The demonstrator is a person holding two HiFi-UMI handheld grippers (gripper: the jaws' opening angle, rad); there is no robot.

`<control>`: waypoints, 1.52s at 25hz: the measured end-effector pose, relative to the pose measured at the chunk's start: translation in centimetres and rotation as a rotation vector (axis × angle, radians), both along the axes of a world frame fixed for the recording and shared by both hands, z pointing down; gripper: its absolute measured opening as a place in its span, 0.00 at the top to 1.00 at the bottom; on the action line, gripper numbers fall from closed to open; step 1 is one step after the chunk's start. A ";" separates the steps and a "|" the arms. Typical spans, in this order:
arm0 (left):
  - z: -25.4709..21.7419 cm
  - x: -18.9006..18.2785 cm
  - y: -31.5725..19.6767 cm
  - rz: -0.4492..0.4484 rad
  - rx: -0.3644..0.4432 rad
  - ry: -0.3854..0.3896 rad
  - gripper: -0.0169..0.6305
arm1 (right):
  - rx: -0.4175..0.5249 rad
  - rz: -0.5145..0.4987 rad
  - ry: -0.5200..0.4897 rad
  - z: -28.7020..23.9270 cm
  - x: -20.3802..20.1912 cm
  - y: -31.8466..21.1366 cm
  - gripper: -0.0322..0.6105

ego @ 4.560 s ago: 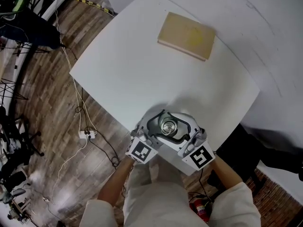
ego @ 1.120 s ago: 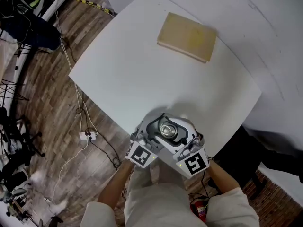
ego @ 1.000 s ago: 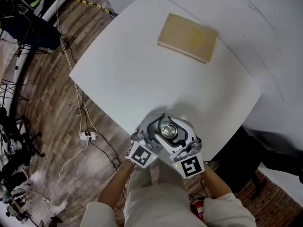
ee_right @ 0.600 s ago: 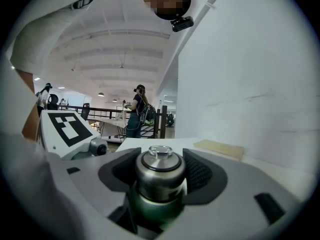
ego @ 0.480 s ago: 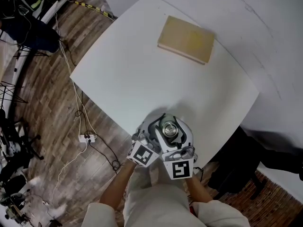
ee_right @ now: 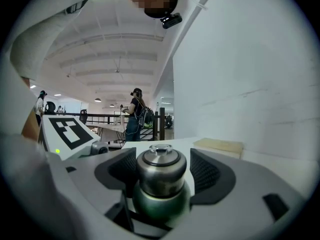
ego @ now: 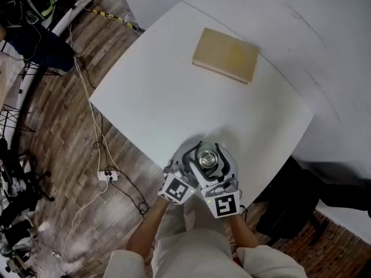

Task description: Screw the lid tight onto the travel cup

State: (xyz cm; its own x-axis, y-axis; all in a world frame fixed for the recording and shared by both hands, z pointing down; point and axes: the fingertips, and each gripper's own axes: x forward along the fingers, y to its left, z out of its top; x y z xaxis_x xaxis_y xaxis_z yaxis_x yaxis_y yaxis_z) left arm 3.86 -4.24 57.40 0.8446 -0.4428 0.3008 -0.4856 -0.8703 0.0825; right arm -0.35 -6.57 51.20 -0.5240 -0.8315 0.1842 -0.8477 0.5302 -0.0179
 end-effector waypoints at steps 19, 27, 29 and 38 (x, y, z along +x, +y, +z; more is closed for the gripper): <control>-8.1 -7.9 3.3 -0.240 0.045 0.090 0.46 | 0.023 0.076 0.001 -6.7 3.8 3.5 0.65; -14.5 -9.7 3.3 -0.272 0.072 0.106 0.94 | 0.042 0.142 0.028 -10.3 6.1 5.5 0.90; -16.0 -9.9 3.3 -0.272 0.070 0.111 0.95 | 0.044 0.156 0.016 -11.3 6.8 5.9 0.93; -21.2 -11.0 3.2 -0.276 0.131 0.086 0.96 | 0.080 0.219 0.019 -16.2 8.7 7.0 0.95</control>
State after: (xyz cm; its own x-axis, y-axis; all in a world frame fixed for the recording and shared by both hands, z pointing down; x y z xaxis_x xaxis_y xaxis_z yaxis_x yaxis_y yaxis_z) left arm -7.12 -1.04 36.24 0.7071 -0.6890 0.1590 -0.7010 -0.7126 0.0295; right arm 8.36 0.39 34.99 -0.3270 -0.9372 0.1211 -0.9423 0.3331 0.0335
